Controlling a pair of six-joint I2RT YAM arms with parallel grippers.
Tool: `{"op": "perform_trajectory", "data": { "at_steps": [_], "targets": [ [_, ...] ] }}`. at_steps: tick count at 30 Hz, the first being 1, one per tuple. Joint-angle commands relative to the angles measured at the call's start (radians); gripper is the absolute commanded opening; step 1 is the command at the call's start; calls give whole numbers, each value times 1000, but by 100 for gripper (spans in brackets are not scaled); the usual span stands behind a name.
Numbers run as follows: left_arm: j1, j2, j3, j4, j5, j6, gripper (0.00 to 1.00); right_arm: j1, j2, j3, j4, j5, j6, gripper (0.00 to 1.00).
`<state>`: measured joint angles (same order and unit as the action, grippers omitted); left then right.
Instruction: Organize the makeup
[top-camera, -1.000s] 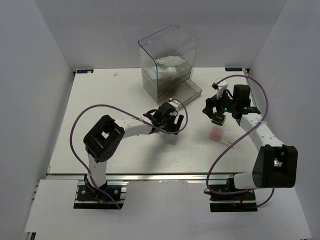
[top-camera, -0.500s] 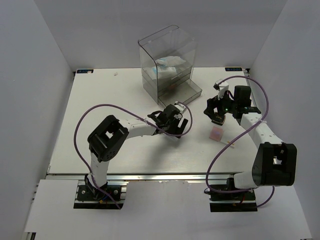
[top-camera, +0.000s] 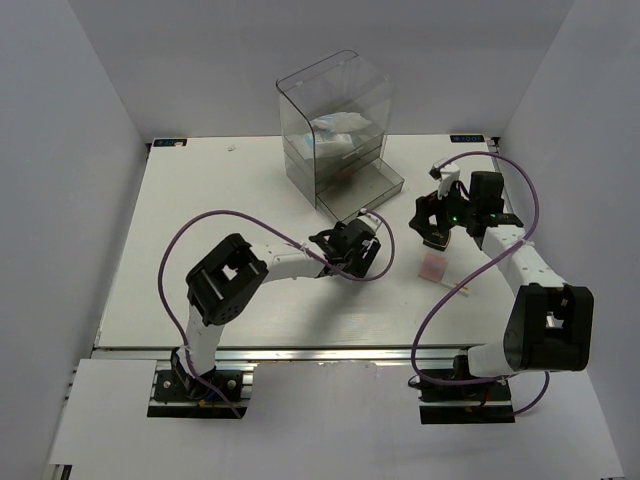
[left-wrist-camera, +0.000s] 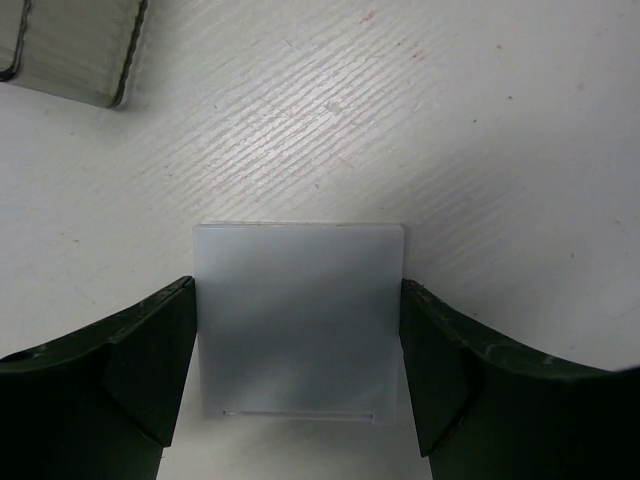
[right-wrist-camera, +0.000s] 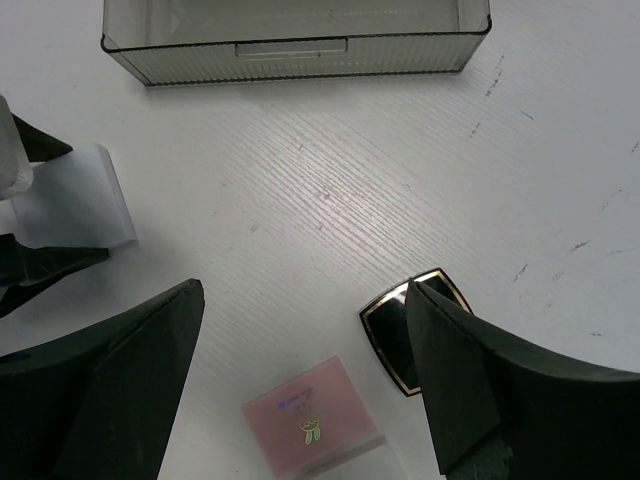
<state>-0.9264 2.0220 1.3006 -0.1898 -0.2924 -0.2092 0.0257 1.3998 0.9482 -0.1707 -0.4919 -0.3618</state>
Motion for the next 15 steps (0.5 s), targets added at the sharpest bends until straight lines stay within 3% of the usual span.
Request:
{"op": "perform_trajectory", "data": {
  "at_steps": [1, 4, 8, 15],
  "targets": [
    [1, -3, -24, -68, -111, 11, 46, -15, -5, 43, 16, 6, 7, 86],
    [1, -55, -18, -36, -93, 11, 27, -13, -8, 41, 22, 16, 11, 86],
    [3, -97, 101, -36, -27, 14, 15, -64, -16, 41, 31, 27, 18, 86],
    [61, -34, 401, -46, -5, -30, 11, -121, -18, 38, 51, 27, 40, 86]
  ]
}}
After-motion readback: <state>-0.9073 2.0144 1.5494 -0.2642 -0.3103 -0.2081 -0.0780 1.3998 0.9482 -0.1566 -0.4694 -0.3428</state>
